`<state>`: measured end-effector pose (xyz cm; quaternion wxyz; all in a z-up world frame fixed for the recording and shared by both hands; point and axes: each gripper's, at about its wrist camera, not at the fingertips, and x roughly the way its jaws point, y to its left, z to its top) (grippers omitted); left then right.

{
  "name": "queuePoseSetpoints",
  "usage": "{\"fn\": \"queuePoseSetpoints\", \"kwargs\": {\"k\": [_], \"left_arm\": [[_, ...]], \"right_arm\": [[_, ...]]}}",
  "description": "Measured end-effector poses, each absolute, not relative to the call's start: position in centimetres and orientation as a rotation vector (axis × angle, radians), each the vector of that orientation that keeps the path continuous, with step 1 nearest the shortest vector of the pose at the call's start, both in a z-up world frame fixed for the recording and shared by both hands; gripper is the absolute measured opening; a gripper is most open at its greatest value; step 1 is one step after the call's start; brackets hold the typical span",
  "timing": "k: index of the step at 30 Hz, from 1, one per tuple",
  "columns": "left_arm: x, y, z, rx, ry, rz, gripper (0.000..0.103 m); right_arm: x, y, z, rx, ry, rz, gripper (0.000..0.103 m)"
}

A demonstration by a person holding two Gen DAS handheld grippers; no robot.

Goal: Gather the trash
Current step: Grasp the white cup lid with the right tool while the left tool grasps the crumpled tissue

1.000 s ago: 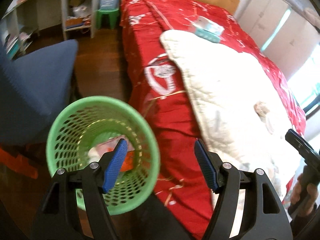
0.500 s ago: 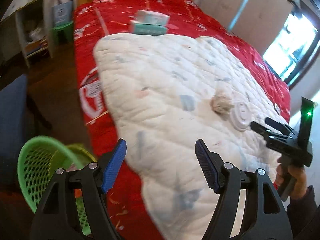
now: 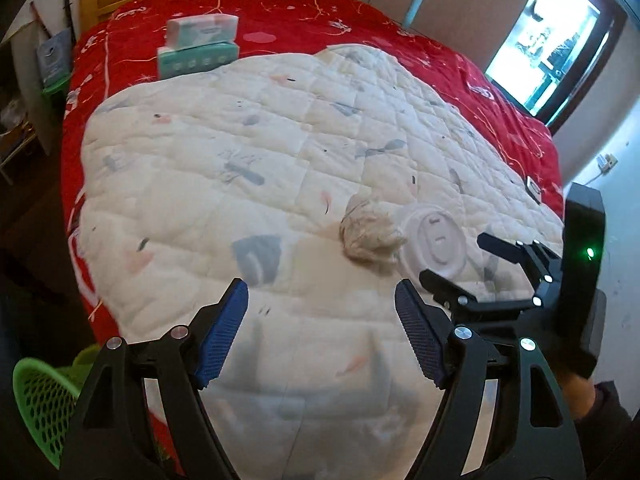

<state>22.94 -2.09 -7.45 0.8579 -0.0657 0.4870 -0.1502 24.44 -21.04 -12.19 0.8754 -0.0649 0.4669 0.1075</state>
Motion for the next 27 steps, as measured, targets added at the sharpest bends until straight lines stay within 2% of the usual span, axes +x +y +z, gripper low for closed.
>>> {"fn": "queuePoseSetpoints", "kwargs": {"k": [12, 14, 15, 23, 24, 26, 27], "left_arm": [[27.6, -5.2, -9.7, -0.137, 1.070, -0.358, 0.075], [28.1, -5.7, -10.2, -0.127, 1.081, -0.357, 0.075], [28.3, -6.0, -10.5, -0.123, 1.086, -0.359, 0.075], [29.5, -6.9, -11.9, -0.148, 1.099, -0.384, 0.075], [29.5, -7.0, -11.9, -0.149, 1.099, -0.392, 0.074], [29.6, -7.1, -12.1, -0.161, 1.104, -0.413, 0.063], [29.6, -7.1, -12.1, -0.174, 1.107, -0.429, 0.062]], "right_arm": [[25.8, -21.9, -13.4, -0.102, 0.996, 0.232, 0.093], [26.0, -22.1, -13.5, -0.089, 0.999, 0.235, 0.089], [26.1, -22.3, -13.6, -0.082, 1.003, 0.239, 0.083], [25.9, -22.3, -13.6, -0.076, 0.993, 0.256, 0.083], [25.8, -22.4, -13.6, -0.074, 0.991, 0.256, 0.083], [25.6, -22.7, -13.5, -0.063, 0.986, 0.257, 0.083], [25.6, -22.9, -13.4, -0.058, 0.985, 0.258, 0.082]]}}
